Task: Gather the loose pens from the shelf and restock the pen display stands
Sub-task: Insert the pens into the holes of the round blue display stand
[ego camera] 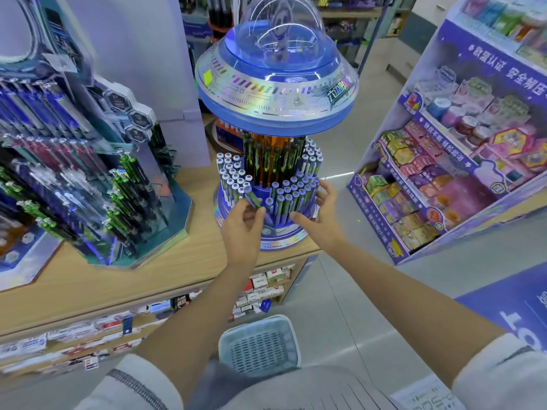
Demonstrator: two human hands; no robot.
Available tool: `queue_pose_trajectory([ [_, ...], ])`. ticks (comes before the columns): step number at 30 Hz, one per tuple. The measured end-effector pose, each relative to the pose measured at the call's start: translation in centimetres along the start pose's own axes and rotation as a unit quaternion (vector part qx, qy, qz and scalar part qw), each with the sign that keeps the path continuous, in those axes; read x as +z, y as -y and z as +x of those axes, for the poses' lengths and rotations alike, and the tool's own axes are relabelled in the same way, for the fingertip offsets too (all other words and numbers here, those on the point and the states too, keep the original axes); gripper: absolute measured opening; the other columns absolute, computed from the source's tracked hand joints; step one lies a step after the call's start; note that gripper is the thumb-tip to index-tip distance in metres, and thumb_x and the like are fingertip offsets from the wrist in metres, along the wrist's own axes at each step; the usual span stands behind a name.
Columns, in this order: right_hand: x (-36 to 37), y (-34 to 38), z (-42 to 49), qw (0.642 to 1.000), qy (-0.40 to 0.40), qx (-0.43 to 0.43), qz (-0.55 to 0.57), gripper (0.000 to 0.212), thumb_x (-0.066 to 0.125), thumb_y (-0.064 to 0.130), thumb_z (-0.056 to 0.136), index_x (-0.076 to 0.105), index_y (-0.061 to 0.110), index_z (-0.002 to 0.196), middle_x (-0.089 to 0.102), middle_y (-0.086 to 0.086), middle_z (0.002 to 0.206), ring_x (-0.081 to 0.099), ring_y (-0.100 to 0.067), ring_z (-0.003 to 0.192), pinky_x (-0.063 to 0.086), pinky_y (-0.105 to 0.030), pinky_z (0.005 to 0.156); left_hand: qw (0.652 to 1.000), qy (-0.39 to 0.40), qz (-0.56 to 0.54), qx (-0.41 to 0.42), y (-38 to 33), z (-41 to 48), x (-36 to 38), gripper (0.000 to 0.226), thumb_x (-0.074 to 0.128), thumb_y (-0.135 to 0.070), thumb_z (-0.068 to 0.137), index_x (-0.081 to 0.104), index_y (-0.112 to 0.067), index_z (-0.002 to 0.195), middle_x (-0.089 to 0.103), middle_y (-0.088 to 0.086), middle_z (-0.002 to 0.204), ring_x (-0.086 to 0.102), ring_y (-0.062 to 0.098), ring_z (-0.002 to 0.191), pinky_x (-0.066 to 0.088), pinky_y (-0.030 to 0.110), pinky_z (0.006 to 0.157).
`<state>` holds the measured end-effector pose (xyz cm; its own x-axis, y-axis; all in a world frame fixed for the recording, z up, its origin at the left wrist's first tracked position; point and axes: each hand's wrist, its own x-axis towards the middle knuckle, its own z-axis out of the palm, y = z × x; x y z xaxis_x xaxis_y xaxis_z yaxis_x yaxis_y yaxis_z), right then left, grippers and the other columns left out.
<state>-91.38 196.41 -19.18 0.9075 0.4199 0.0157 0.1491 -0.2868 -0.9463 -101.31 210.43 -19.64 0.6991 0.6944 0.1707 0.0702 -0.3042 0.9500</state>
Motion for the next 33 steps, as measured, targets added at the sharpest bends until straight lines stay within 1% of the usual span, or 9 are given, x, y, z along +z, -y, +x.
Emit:
queue_pose_trajectory([
  [5,0.3,0.0,0.0,1.000,-0.005,-0.002,0.006,0.085,0.074,0.000,0.080,0.019,0.014,0.142,0.043,-0.005,0.134,0.046,0.020,0.110,0.047,-0.043,0.103,0.999,0.027,0.011,-0.022,0.2,0.3,0.2,0.007,0.064,-0.015,0.091,0.063,-0.009,0.091,0.066,-0.002,0.080,0.062,0.004,0.074,0.054,0.025,0.073],
  [9,0.2,-0.1,0.0,1.000,-0.007,0.000,0.001,0.085,0.075,0.001,0.079,0.019,0.017,0.142,0.043,-0.007,0.135,0.047,0.016,0.113,0.048,-0.046,0.101,0.999,0.012,0.026,-0.025,0.1,0.8,0.4,0.005,0.064,-0.015,0.090,0.064,-0.011,0.091,0.065,-0.006,0.078,0.061,0.001,0.073,0.053,0.023,0.072],
  [12,0.2,-0.1,0.0,1.000,-0.011,0.004,-0.002,0.085,0.074,0.000,0.080,0.019,0.015,0.143,0.042,-0.007,0.137,0.046,0.017,0.113,0.049,-0.042,0.101,0.999,0.014,0.032,-0.020,0.1,1.2,0.3,0.007,0.065,-0.016,0.090,0.064,-0.010,0.090,0.067,-0.003,0.079,0.063,0.007,0.073,0.053,0.023,0.072],
  [16,0.3,-0.2,0.1,1.000,-0.014,0.008,-0.012,0.085,0.075,0.003,0.080,0.019,0.015,0.143,0.044,-0.006,0.136,0.046,-0.002,0.122,0.048,-0.042,0.102,0.998,0.044,0.043,-0.010,0.4,0.8,0.5,0.011,0.065,-0.018,0.090,0.064,-0.007,0.090,0.066,-0.003,0.078,0.063,0.009,0.073,0.052,0.022,0.070],
  [20,0.2,-0.3,0.2,1.000,-0.011,0.007,-0.014,0.084,0.075,0.003,0.080,0.020,0.018,0.142,0.044,-0.005,0.135,0.046,-0.007,0.124,0.049,-0.043,0.101,0.999,0.021,0.027,-0.010,0.3,0.8,0.6,0.011,0.062,-0.016,0.093,0.062,-0.005,0.090,0.064,-0.006,0.076,0.061,0.002,0.070,0.050,0.018,0.067],
  [22,0.1,-0.4,0.1,1.000,-0.010,0.004,-0.016,0.083,0.074,0.003,0.080,0.020,0.019,0.141,0.045,-0.002,0.133,0.046,-0.002,0.122,0.049,-0.043,0.100,0.999,0.019,0.023,-0.012,0.2,0.9,0.5,0.010,0.060,-0.016,0.093,0.062,-0.007,0.090,0.063,-0.009,0.075,0.060,-0.001,0.070,0.049,0.015,0.066],
  [26,0.2,-0.5,0.1,1.000,-0.011,0.006,-0.022,0.083,0.074,0.002,0.080,0.021,0.018,0.141,0.046,0.003,0.129,0.046,0.013,0.114,0.051,-0.039,0.098,0.999,0.036,0.038,-0.007,0.1,1.0,0.4,0.007,0.061,-0.015,0.093,0.062,-0.009,0.090,0.063,-0.008,0.076,0.059,0.000,0.070,0.047,0.013,0.066],
  [29,0.2,-0.4,0.1,1.000,-0.014,0.000,-0.018,0.082,0.074,0.002,0.080,0.021,0.019,0.141,0.044,-0.003,0.133,0.045,0.010,0.118,0.051,-0.035,0.097,0.998,0.026,0.059,-0.006,-0.1,1.2,0.5,0.008,0.061,-0.014,0.093,0.062,-0.007,0.091,0.065,-0.002,0.078,0.060,0.006,0.071,0.048,0.016,0.067],
  [33,0.1,-0.4,0.0,1.000,-0.004,-0.007,-0.015,0.080,0.073,0.003,0.082,0.021,0.017,0.141,0.044,-0.004,0.134,0.046,0.009,0.116,0.051,-0.020,0.087,0.995,0.035,0.089,-0.018,0.2,1.0,0.7,0.007,0.062,-0.012,0.091,0.063,-0.007,0.094,0.065,-0.001,0.081,0.059,0.011,0.074,0.049,0.023,0.072],
])
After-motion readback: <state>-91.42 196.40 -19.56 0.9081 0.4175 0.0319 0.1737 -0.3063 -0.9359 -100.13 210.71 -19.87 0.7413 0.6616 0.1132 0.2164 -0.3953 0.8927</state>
